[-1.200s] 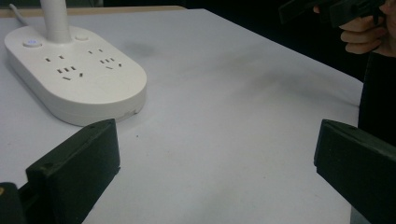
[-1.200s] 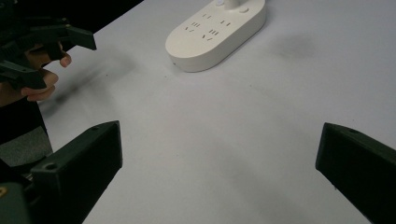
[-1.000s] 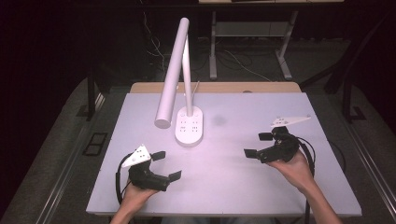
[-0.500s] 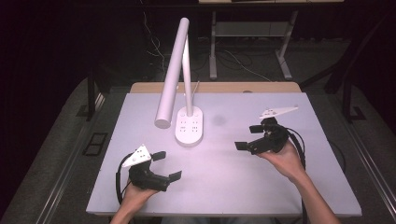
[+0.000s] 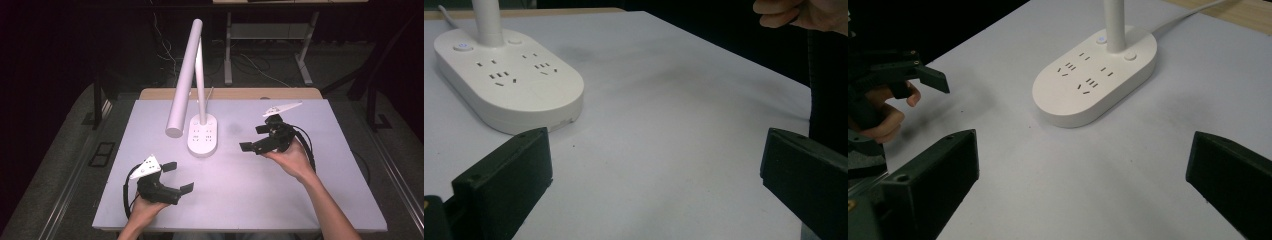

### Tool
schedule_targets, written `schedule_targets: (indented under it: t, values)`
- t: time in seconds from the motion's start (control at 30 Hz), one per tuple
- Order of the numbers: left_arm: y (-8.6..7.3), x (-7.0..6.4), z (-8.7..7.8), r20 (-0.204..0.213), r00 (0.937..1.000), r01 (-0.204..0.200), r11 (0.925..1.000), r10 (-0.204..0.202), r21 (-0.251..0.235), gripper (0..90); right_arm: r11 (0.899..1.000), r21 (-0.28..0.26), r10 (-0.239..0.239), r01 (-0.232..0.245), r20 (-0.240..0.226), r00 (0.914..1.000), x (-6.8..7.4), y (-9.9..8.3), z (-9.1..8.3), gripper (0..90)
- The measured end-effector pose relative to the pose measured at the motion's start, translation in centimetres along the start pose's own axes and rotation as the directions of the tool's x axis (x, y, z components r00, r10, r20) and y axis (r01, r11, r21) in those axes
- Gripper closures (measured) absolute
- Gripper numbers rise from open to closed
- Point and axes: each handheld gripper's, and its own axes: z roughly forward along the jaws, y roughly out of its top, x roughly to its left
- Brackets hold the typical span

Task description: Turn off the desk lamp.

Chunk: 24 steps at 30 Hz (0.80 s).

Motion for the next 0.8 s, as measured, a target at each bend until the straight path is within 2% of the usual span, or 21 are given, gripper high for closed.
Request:
schedule_targets:
  t: [0.43, 0.8]
  values:
    - [0.0, 0.0, 0.1, 0.005, 1.0000, 0.002, 1.0000, -0.002, 0.002, 0.0, 1.000, 0.015, 0.023, -0.023, -0.003, 0.9997, -1.2, 2.4, 2.7, 0.5]
    - [0.0, 0.0, 0.0, 0.007, 1.0000, 0.006, 1.0000, -0.006, -0.007, 0.0, 0.999, 0.030, 0.008, -0.009, 0.013, 0.9999, -1.7, 4.3, 4.8, 0.5]
